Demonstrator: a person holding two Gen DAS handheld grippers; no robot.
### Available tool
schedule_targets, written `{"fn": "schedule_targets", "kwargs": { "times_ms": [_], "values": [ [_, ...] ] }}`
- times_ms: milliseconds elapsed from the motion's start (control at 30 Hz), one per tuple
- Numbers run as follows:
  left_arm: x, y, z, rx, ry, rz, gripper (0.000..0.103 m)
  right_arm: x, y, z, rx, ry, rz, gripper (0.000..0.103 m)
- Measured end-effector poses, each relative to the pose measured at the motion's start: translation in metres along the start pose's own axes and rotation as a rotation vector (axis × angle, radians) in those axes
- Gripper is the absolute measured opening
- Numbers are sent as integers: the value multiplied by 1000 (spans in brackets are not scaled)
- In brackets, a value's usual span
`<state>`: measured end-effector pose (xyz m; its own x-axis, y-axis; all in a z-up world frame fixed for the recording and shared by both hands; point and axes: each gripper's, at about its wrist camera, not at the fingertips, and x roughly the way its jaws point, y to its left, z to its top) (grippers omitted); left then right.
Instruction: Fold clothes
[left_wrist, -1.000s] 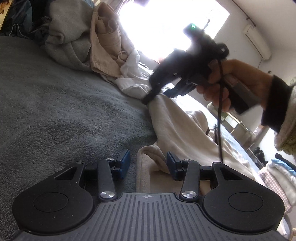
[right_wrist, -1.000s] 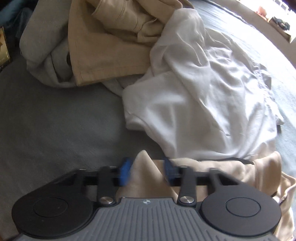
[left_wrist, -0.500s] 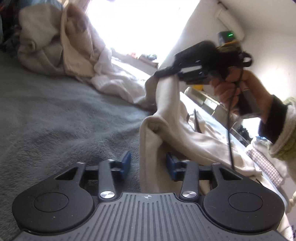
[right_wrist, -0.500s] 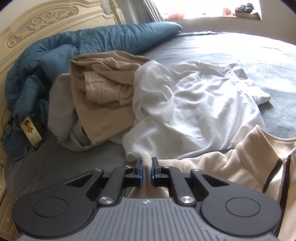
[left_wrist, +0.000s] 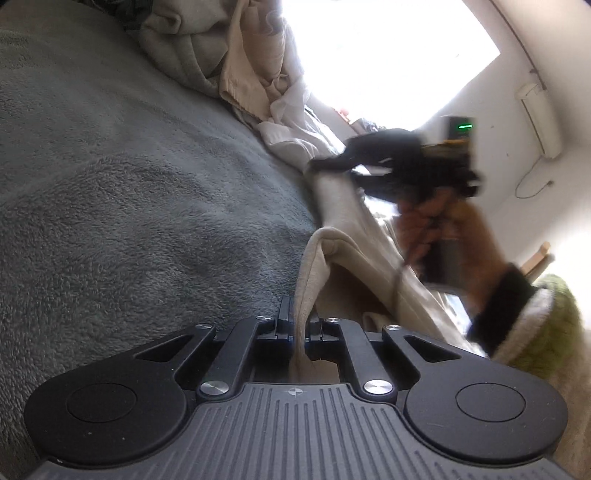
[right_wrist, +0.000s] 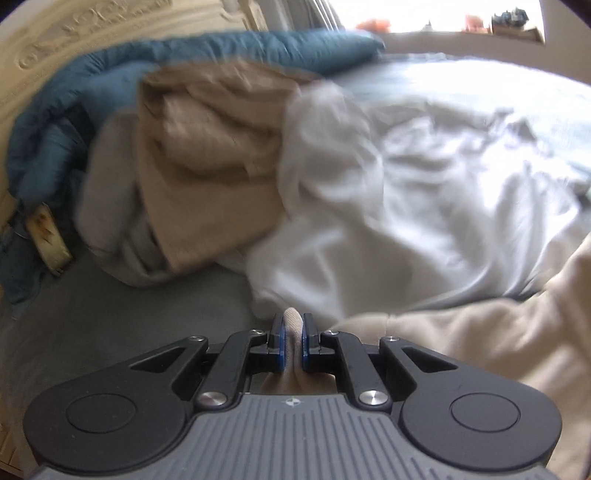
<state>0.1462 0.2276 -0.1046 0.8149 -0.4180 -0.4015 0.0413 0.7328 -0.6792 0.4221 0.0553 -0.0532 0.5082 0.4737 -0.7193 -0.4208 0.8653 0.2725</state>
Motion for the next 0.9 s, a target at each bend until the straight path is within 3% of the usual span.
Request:
{"fn": "schedule_targets", "kwargs": {
  "times_ms": [100,200,333,400,567,767,833,900],
  "values": [
    [-7,5,-3,22,-14,-24,8,12,-6,2,40,13,17,11],
    [-11,8,-4,20,-24,-47,8,-14,-15,13,96,-27,94,15],
    [-19,11,-1,-6,-53,-74,11,-88,-21,17,42,-99,136,18],
    [-27,12,3,-18,-90,-69,22,-135,-22,11,-8,-106,146,18],
    [-39,-1,24,34,-170,-53,26,-247,-27,-38,-61,-122,121,18],
    [23,-60,54,230,-26,-87,26,-316,-47,-124,11,-124,34,18],
    [57,-67,58,262,41,-39,26,-324,-58,-151,48,-136,-6,18],
    [84,-64,58,302,90,56,26,-325,-72,-174,62,-151,-94,18]
  ]
}}
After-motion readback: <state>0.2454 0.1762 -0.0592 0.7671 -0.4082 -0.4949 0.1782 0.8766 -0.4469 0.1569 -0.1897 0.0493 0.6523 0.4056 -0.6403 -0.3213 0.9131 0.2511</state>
